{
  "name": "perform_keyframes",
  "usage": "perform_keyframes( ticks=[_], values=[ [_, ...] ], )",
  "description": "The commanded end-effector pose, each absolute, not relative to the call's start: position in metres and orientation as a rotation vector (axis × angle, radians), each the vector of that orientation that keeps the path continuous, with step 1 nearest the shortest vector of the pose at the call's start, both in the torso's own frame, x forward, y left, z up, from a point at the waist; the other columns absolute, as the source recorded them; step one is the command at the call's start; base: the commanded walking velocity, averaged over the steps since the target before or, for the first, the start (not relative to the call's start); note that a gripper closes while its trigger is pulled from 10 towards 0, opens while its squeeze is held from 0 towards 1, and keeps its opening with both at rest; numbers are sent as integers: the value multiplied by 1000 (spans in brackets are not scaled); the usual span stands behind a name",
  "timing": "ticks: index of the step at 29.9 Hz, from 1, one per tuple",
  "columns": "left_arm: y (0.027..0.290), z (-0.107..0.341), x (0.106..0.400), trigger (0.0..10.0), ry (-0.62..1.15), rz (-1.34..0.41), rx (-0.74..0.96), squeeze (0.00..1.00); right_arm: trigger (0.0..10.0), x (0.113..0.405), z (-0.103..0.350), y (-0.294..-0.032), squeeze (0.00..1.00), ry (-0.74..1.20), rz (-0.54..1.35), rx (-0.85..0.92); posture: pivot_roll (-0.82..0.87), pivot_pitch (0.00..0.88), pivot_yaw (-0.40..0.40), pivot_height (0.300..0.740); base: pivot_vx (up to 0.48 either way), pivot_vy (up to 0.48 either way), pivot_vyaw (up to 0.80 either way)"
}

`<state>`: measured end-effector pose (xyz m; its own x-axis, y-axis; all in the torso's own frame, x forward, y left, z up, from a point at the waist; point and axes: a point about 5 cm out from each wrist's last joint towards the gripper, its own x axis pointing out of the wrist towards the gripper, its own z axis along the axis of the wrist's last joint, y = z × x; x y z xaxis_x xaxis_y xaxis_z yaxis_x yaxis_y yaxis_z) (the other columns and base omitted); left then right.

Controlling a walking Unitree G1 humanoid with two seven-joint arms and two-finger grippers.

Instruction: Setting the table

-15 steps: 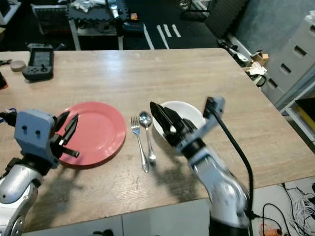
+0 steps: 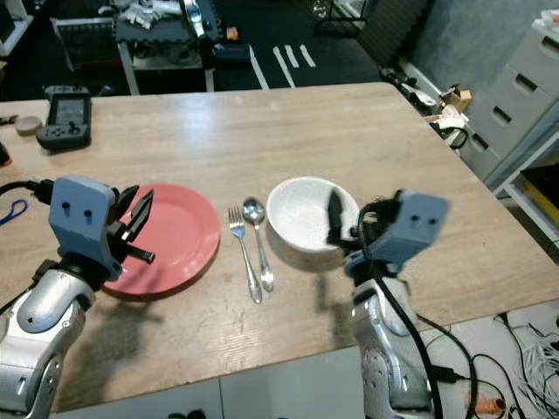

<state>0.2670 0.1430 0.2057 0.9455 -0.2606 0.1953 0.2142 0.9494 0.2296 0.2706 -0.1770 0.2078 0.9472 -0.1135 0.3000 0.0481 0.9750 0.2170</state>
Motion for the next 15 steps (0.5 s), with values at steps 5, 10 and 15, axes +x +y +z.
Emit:
perform_keyframes(
  ticks=[5, 10, 15],
  values=[
    [140, 198, 269, 10000, -193, -270, 210, 0, 10000, 269, 212, -175, 0, -355, -82, 169, -9, 47, 77, 740, 0, 0, 0],
    [140, 193, 270, 10000, -178, -238, 175, 0, 10000, 270, 201, -170, 0, -343, -78, 123, -13, 44, 67, 740, 0, 0, 0],
    [143, 183, 264, 10000, -160, -217, 191, 0, 10000, 254, 168, -162, 0, -232, -71, 107, -3, 46, 56, 740, 0, 0, 0]
  ],
)
